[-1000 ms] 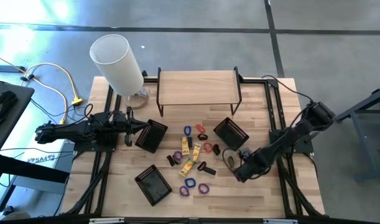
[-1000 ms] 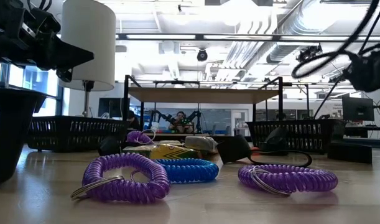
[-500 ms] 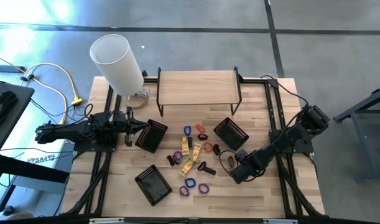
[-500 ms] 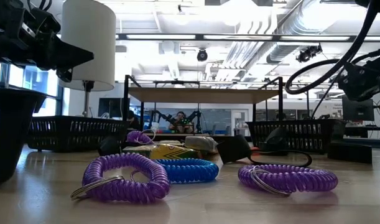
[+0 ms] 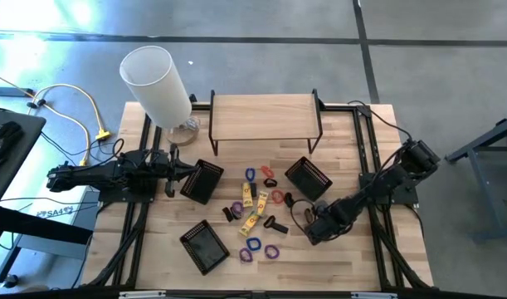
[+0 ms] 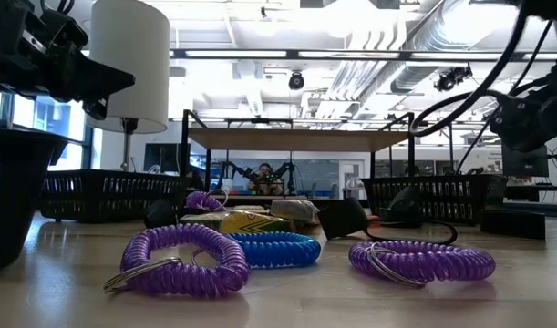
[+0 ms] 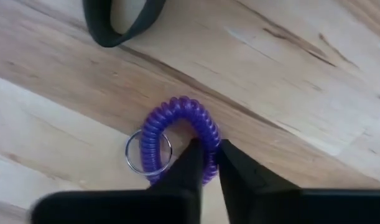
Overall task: Pick & Place Office Desk Supplies
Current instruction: Put the purple spring keychain into the top right black bin
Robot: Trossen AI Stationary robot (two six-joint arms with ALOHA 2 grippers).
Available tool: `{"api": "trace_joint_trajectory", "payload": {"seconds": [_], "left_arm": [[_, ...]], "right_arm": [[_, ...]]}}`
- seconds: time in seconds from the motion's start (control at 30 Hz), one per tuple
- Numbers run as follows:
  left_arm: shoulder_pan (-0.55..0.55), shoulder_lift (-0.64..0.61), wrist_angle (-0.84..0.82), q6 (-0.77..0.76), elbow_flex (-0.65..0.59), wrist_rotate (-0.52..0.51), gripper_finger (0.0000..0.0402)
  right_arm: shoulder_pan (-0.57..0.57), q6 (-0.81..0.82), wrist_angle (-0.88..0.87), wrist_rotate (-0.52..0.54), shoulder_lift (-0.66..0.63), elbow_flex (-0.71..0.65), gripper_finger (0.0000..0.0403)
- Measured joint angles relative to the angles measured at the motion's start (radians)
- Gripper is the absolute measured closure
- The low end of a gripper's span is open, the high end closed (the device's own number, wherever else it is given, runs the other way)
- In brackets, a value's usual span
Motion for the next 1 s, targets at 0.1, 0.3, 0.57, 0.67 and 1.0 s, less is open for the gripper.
{"api": "trace_joint_trajectory", "payload": {"seconds": [0.1,0.3,0.57,0.67,1.0], "left_arm": [[0.000,0.000,0.000,0.000,0.000,0.000,0.0401],[0.000,0.000,-0.004,0.000,0.000,0.000,0.0401],[0.000,0.000,-0.004,0.000,0.000,0.000,0.0401],[0.000,0.000,-0.004,0.000,0.000,-0.001,0.0401],[-0.025,0.000,0.029,-0.015,0.000,0.027,0.0401]], "right_arm": [[-0.015,0.025,0.005,-0.042,0.000,-0.002,0.0391],[-0.030,0.000,-0.082,-0.045,0.017,0.073,0.0397],[-0.024,-0.068,-0.311,-0.035,0.021,0.189,0.0399],[-0.020,-0.110,-0.410,-0.020,0.020,0.222,0.0399],[-0.021,-0.156,-0.589,0.104,-0.061,0.291,0.0399]]}}
